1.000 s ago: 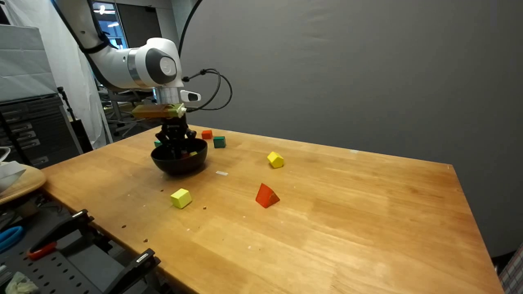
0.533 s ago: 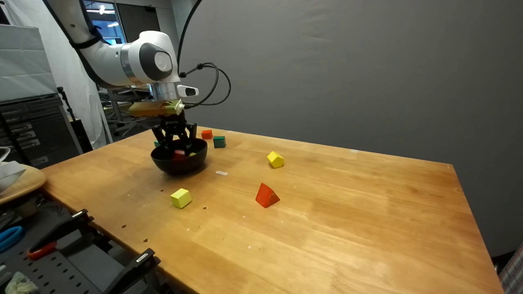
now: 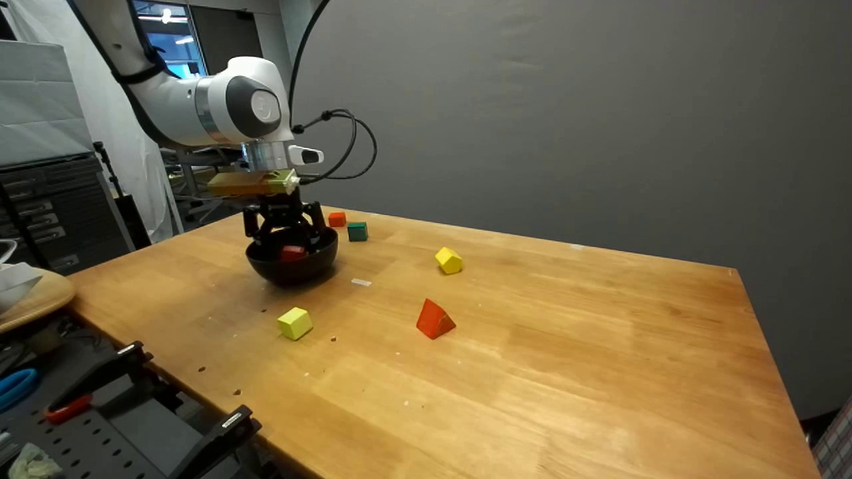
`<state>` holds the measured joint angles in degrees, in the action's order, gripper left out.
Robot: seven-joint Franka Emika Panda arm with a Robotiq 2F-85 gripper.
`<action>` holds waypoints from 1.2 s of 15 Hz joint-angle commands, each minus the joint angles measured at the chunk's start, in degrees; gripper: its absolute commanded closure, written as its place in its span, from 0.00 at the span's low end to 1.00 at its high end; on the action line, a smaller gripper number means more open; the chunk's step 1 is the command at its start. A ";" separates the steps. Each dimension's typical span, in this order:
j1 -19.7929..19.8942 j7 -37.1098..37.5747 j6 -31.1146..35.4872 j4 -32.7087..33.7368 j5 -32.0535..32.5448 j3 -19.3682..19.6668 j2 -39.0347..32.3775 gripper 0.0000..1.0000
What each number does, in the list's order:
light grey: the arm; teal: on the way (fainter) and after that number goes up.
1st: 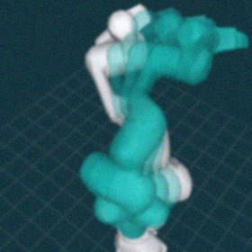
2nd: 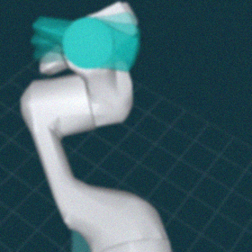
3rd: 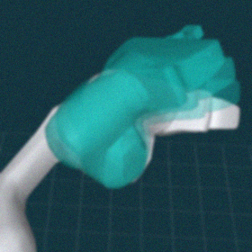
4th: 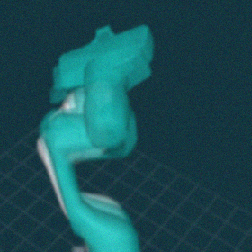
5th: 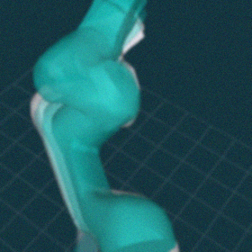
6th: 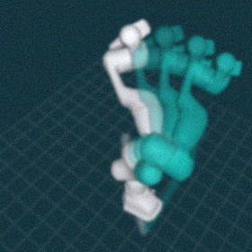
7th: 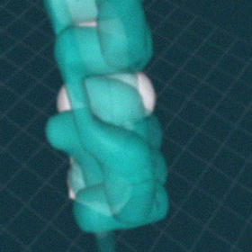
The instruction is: Remove all the contents from the black bowl.
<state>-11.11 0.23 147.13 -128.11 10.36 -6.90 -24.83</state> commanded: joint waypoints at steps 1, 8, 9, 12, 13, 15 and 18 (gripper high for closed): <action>0.91 -2.36 1.74 0.24 -0.43 -0.04 -1.09 0.00; 1.69 -4.58 2.24 1.41 -0.48 -0.32 -3.33 0.31; 1.49 -4.54 2.58 1.32 -0.21 -0.20 -3.30 0.34; 1.28 -4.88 4.15 0.64 0.12 -0.23 -2.87 0.58; 1.23 -5.02 4.53 0.58 0.16 -0.27 -2.81 0.65; 1.04 -5.23 5.24 0.33 0.35 -0.35 -2.59 0.81; -0.90 -2.42 5.05 -1.66 2.06 1.06 0.67 0.84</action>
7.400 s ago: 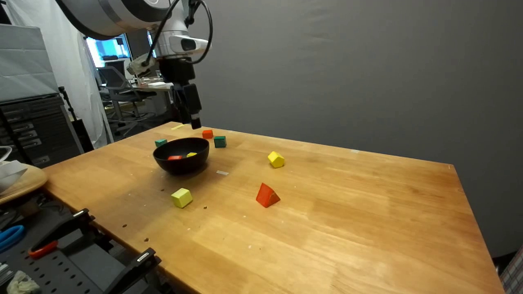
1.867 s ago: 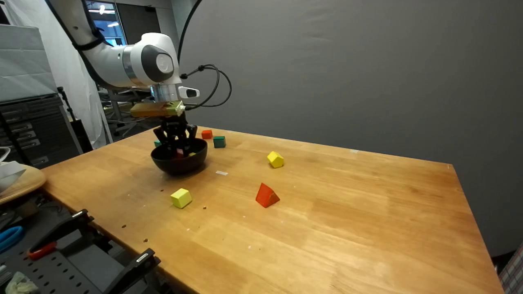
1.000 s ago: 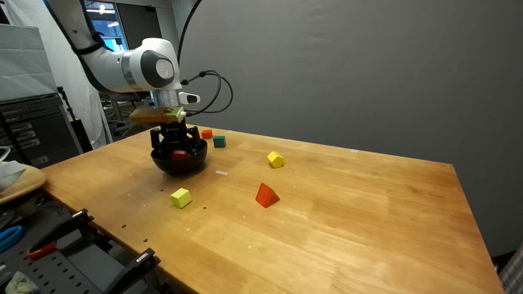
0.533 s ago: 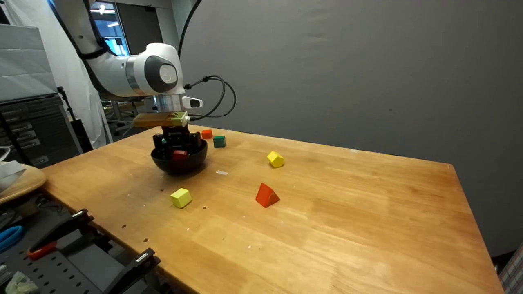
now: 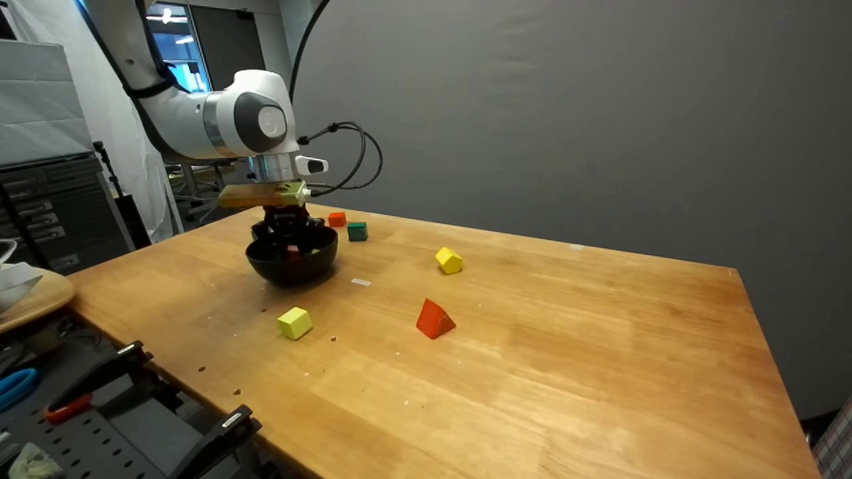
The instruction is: Remove all the contents from the black bowl.
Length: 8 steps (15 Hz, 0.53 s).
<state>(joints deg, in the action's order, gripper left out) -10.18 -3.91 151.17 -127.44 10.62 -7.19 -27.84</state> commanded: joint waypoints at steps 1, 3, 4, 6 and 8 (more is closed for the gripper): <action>-2.73 3.48 1.03 -3.41 2.60 2.05 5.50 0.84; -6.06 8.61 2.58 -7.72 7.34 4.50 11.84 0.84; -7.69 11.68 3.38 -9.45 10.35 5.54 14.95 0.84; -8.67 15.66 3.35 -10.91 13.69 4.94 19.29 0.84; -8.95 17.82 4.12 -10.78 15.94 3.02 21.56 0.84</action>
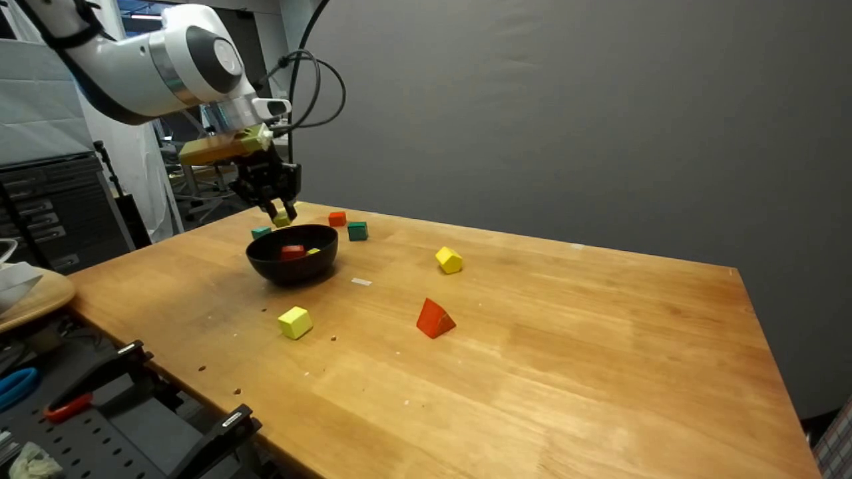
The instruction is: Remove all the contents from the black bowl.
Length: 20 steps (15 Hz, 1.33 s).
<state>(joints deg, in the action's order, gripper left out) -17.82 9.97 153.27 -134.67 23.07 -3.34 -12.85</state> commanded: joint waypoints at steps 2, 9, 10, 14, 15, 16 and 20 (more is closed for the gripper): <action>-0.97 1.51 2.26 -2.99 2.66 -3.75 7.24 0.84; -0.84 -10.50 1.76 0.02 -5.72 -11.07 -0.91 0.84; -0.80 -11.96 1.31 0.66 -6.22 -11.62 -2.53 0.84; -0.15 -17.12 -0.42 2.72 -8.45 -13.10 -7.32 0.83; 0.03 -18.16 -0.79 3.21 -9.02 -13.25 -8.21 0.83; 0.26 -19.03 -1.02 3.75 -9.54 -13.31 -9.08 0.70; -0.18 -17.98 -0.75 4.16 -9.15 -11.69 -8.82 0.27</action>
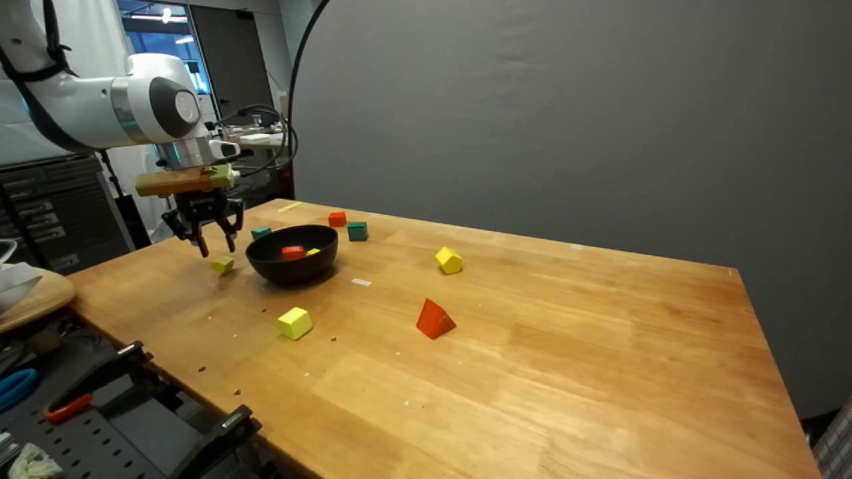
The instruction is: Remove all the contents from the black bowl.
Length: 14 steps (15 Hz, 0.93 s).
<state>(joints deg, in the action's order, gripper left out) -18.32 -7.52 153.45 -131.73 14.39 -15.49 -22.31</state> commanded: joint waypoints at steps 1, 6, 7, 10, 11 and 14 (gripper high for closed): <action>-0.51 1.34 -0.64 1.03 1.00 1.83 1.45 0.18; -4.53 16.13 1.06 -0.31 13.34 11.66 6.53 0.00; -4.82 17.78 0.36 -0.27 17.77 13.51 7.04 0.00; -1.35 12.92 -0.91 -0.09 24.60 14.20 6.25 0.00; -0.66 12.98 -0.43 0.33 26.78 14.66 5.50 0.00; 2.31 11.70 1.62 -0.25 27.85 13.55 3.78 0.00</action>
<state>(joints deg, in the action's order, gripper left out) -18.48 6.48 152.76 -131.49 41.00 -1.04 -17.57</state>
